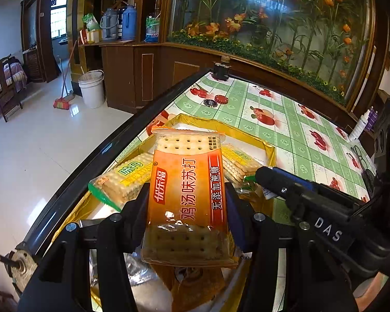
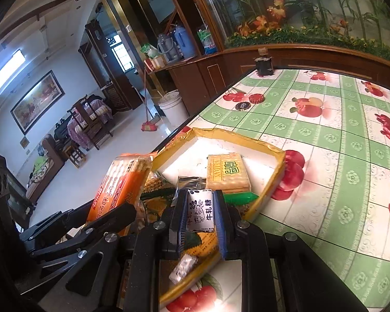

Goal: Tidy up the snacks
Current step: 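Lower the cracker pack and candy into the tray box and open both grippers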

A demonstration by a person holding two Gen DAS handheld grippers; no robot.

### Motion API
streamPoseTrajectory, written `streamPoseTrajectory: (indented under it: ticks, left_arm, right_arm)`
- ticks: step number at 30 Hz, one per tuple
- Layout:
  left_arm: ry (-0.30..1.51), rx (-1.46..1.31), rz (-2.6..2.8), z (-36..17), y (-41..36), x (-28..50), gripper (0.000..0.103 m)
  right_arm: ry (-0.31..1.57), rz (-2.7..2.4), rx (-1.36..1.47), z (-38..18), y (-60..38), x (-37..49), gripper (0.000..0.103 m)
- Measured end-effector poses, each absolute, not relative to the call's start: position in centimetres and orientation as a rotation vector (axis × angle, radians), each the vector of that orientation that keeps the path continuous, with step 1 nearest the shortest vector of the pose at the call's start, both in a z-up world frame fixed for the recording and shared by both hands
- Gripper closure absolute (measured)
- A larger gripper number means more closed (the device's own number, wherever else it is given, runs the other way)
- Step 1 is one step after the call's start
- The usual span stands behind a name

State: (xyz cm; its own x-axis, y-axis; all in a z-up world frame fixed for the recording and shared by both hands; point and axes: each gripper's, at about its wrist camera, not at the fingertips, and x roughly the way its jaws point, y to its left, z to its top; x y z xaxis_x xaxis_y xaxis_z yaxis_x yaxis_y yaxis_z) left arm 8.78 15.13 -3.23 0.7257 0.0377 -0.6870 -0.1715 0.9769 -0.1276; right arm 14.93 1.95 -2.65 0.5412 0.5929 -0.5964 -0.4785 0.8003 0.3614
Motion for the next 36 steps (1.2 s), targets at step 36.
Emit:
streamPoseTrajectory:
  ticks: [36]
  left_arm:
    - [0.914, -0.105, 0.156, -5.5, 15.8, 16.6, 0.05]
  right_arm:
    - [0.848, 0.553, 0.188, -5.2, 3.1, 22.7, 0.082]
